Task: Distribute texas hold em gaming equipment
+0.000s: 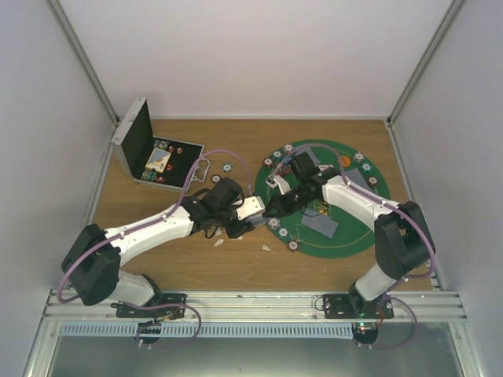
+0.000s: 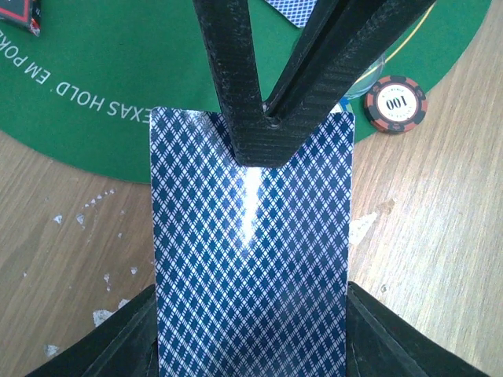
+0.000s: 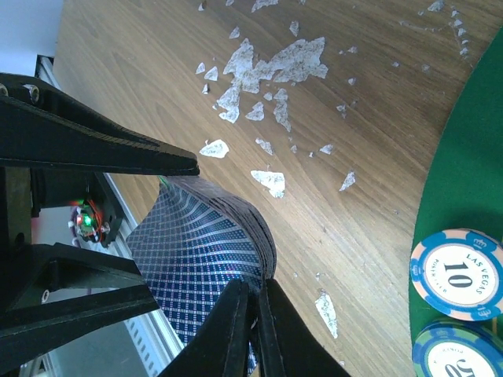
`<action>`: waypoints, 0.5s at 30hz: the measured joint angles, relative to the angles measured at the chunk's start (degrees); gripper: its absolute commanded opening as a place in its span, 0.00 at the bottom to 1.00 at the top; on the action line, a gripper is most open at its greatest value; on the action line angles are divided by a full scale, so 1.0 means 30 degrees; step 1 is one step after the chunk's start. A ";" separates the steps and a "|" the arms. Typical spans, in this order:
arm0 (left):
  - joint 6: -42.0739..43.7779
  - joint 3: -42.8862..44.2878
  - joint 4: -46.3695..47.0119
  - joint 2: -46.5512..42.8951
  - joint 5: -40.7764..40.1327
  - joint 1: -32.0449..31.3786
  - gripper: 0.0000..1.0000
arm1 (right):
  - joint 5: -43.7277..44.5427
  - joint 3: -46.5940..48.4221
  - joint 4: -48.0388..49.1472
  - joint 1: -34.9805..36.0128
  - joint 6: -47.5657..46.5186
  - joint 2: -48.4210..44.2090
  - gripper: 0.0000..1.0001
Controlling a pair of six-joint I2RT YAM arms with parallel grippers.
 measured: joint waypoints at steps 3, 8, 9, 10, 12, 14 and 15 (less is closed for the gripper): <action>0.0000 0.0000 -0.0007 0.0000 0.0015 0.0000 0.55 | 0.0015 0.0029 -0.0095 -0.0015 -0.0036 0.0000 0.02; 0.0000 0.0000 0.0015 0.0000 0.0036 0.0000 0.55 | 0.0182 0.0036 -0.0248 -0.0051 -0.0138 -0.0226 0.01; 0.0000 0.0000 0.0022 0.0000 0.0036 0.0000 0.55 | 0.0248 0.0036 -0.0291 -0.0080 -0.0138 -0.0270 0.00; 0.0000 0.0000 0.0022 0.0000 0.0036 0.0000 0.55 | 0.0321 0.0036 -0.0342 -0.0109 -0.0146 -0.0306 0.01; 0.0000 0.0000 0.0000 0.0000 0.0036 0.0000 0.55 | 0.0466 0.0036 -0.0459 -0.0189 -0.0153 -0.0335 0.01; 0.0000 0.0000 -0.0007 0.0000 0.0036 0.0000 0.55 | 0.0554 0.0036 -0.0539 -0.0277 -0.0160 -0.0379 0.01; 0.0000 0.0000 -0.0007 0.0000 0.0029 0.0000 0.55 | 0.0597 0.0036 -0.0590 -0.0328 -0.0168 -0.0401 0.01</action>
